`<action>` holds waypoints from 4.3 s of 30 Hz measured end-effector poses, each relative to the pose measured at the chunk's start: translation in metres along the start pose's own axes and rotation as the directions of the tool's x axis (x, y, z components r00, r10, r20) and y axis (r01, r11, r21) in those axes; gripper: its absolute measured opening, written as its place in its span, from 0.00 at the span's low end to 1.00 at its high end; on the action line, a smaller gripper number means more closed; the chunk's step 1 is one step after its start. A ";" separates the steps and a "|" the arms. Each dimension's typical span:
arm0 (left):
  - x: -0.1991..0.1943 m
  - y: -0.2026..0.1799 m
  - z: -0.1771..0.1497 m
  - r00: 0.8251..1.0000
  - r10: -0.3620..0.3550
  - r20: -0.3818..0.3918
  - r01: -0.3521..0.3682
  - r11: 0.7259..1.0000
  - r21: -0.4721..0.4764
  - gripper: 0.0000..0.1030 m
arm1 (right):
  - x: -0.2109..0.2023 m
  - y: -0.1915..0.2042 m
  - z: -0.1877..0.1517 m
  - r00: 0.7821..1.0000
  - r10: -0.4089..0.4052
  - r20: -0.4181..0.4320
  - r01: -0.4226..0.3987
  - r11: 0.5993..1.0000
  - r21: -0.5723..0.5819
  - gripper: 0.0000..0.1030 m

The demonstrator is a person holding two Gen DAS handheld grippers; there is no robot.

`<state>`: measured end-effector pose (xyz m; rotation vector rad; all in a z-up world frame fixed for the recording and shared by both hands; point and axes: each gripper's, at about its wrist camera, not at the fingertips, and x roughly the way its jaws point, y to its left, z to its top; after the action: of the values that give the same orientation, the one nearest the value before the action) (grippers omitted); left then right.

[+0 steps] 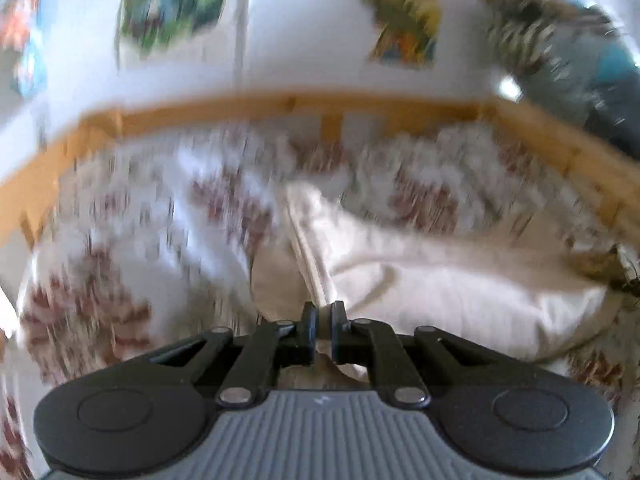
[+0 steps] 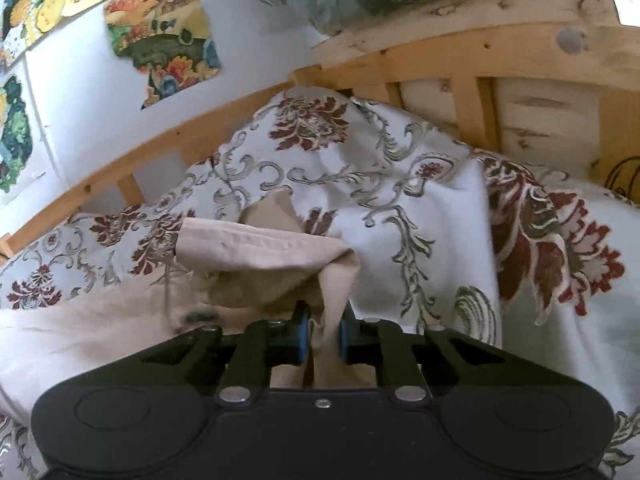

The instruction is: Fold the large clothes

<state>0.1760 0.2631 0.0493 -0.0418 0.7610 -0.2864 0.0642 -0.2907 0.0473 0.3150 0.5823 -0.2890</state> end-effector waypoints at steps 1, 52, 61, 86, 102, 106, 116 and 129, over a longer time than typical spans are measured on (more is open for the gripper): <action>0.007 0.004 -0.006 1.000 -0.006 -0.016 0.005 1.000 -0.023 0.06 | 0.001 0.000 0.000 1.000 -0.003 -0.005 0.003 1.000 -0.001 0.15; 0.032 0.049 -0.059 0.997 -0.049 -0.062 0.032 0.967 -0.253 0.72 | 0.007 0.019 0.007 0.995 -0.007 0.096 0.020 0.991 -0.135 0.69; 0.080 0.062 -0.035 0.996 0.023 -0.090 -0.054 0.933 -0.355 0.10 | 0.028 0.017 0.000 0.993 -0.080 0.084 0.091 0.987 -0.134 0.61; 0.044 -0.050 -0.035 0.940 0.266 0.214 -0.257 0.964 -0.068 0.88 | 0.020 0.068 -0.034 0.956 -0.150 0.254 0.246 0.878 -0.411 0.98; 0.173 -0.109 -0.004 0.971 0.173 0.167 -0.176 0.984 0.001 0.93 | 0.113 0.236 0.001 0.984 0.090 0.153 0.038 0.736 -0.676 0.99; 0.199 -0.087 -0.013 0.980 0.182 0.086 -0.176 0.982 -0.069 0.97 | 0.158 0.245 -0.019 0.999 0.017 0.033 0.012 0.692 -0.722 0.99; 0.215 -0.073 -0.025 0.979 0.204 0.014 -0.202 0.977 -0.070 0.94 | 0.179 0.224 -0.033 0.998 0.028 -0.057 -0.059 0.758 -0.649 0.99; 0.116 -0.040 -0.052 0.945 0.300 0.133 -0.286 0.951 -0.115 0.98 | 0.061 0.120 -0.058 0.971 -0.182 0.155 0.239 0.761 -0.603 0.99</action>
<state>0.2102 0.1969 -0.0611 -0.0376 0.6212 0.0370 0.1262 -0.1706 -0.0087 -0.4099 0.5953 -0.3104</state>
